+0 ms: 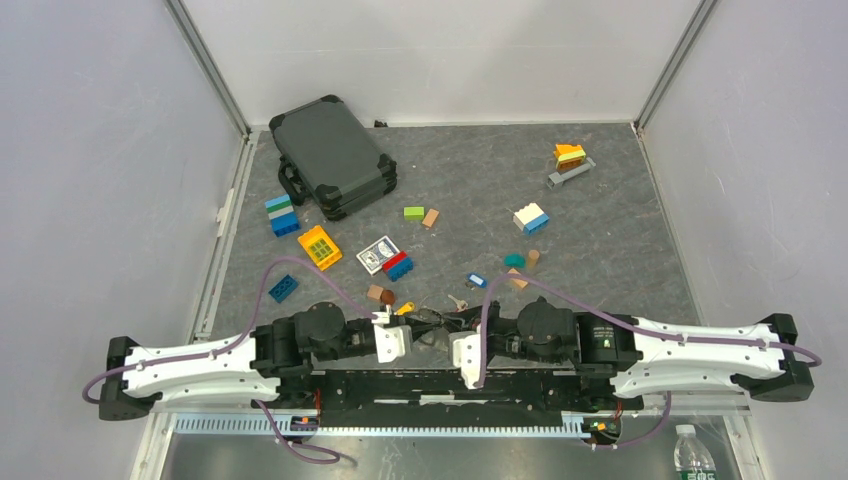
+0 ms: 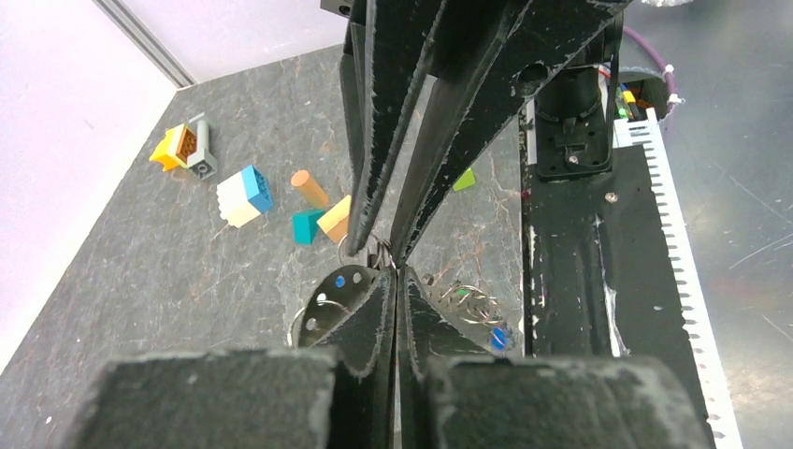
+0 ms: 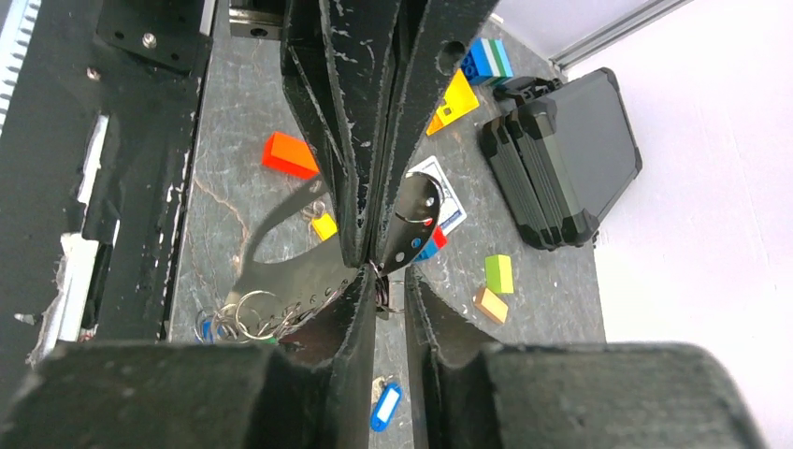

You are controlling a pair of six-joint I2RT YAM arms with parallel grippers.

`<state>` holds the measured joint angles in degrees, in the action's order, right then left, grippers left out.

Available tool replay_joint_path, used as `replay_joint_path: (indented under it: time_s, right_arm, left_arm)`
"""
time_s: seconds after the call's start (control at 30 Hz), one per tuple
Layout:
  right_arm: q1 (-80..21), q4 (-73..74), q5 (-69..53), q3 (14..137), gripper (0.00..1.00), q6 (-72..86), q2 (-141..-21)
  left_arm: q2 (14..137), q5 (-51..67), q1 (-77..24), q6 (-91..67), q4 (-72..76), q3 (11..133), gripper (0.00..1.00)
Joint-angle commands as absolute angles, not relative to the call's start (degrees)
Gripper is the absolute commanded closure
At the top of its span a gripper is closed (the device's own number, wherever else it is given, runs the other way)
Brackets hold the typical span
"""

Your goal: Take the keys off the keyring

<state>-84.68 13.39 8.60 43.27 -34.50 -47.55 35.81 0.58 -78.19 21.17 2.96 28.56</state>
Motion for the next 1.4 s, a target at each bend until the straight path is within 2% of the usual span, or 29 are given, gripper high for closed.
replay_joint_path:
  time_s: [0.0,0.2,0.43,0.67,1.23,1.37]
  right_arm:
    - [-84.8,6.9,8.2,42.7,0.75,-33.8,-44.4]
    - [-84.8,6.0,5.3,41.1,0.71,-35.1,-40.7]
    - [-84.8,6.4,1.1,41.4,0.71,-35.6,-40.5]
    - [-84.8,0.5,0.3,38.8,0.71,-32.8,-41.9]
    - [-84.8,-9.0,3.5,34.8,0.78,-28.5,-43.8]
    - [-84.8,-9.5,3.1,34.6,0.87,-28.3,-44.1]
  left_arm:
    - [33.8,0.2,-78.4,21.0,5.0,29.4,0.98]
    - [30.0,1.2,-78.4,20.1,7.1,27.6,0.98]
    - [25.8,4.4,-78.4,19.4,9.4,26.1,0.98]
    - [24.7,4.8,-78.3,19.2,10.4,25.8,0.98]
    - [25.6,5.3,-78.4,19.3,11.2,25.7,0.98]
    - [25.7,5.3,-78.4,19.4,11.1,25.6,0.98]
